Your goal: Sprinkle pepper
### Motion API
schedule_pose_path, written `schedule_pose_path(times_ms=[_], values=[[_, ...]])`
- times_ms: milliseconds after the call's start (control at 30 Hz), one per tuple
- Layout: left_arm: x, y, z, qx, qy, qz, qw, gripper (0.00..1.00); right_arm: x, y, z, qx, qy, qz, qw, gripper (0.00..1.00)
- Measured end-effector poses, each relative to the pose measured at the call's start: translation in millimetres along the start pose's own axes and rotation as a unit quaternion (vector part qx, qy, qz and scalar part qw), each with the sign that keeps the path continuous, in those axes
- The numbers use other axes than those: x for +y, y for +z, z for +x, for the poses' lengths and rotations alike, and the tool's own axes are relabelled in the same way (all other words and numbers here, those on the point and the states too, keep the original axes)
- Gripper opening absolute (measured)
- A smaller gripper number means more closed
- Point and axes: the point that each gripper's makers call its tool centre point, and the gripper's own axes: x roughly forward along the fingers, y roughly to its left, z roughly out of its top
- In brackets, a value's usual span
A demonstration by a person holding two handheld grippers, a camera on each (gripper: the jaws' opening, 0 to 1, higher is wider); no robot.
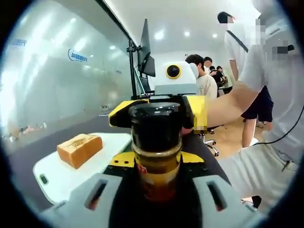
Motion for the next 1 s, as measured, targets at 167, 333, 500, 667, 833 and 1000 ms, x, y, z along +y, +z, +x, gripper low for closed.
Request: schedule_pose_path(times_ms=[167, 333, 500, 667, 833, 1000], values=[[0.7, -0.6, -0.7, 0.001, 0.002, -0.002, 1.0000, 0.22, -1.6, -0.2, 1.5, 0.006, -0.009, 0.021, 0.9997, 0.24], [0.4, -0.7, 0.1, 0.000, 0.002, -0.003, 1.0000, 0.22, -3.9, 6.8, -0.1, -0.005, -0.008, 0.071, 0.9975, 0.23], [0.8, -2.3, -0.1, 0.002, 0.004, -0.004, 1.0000, 0.22, -3.7, 8.2, -0.2, -0.011, -0.013, 0.120, 0.9927, 0.24], [-1.6, -1.6, 0.1, 0.002, 0.004, -0.003, 1.0000, 0.22, -5.4, 9.6, -0.6, -0.010, -0.026, 0.202, 0.9789, 0.26], [-3.4, -0.4, 0.7, 0.002, 0.005, 0.004, 1.0000, 0.22, -9.7, 9.2, -1.9, 0.003, -0.033, 0.286, 0.9577, 0.28], [-15.0, 4.6, 5.7, 0.003, 0.005, 0.013, 0.9999, 0.22, -10.0, 11.1, -3.0, -0.004, -0.040, 0.390, 0.9198, 0.30]])
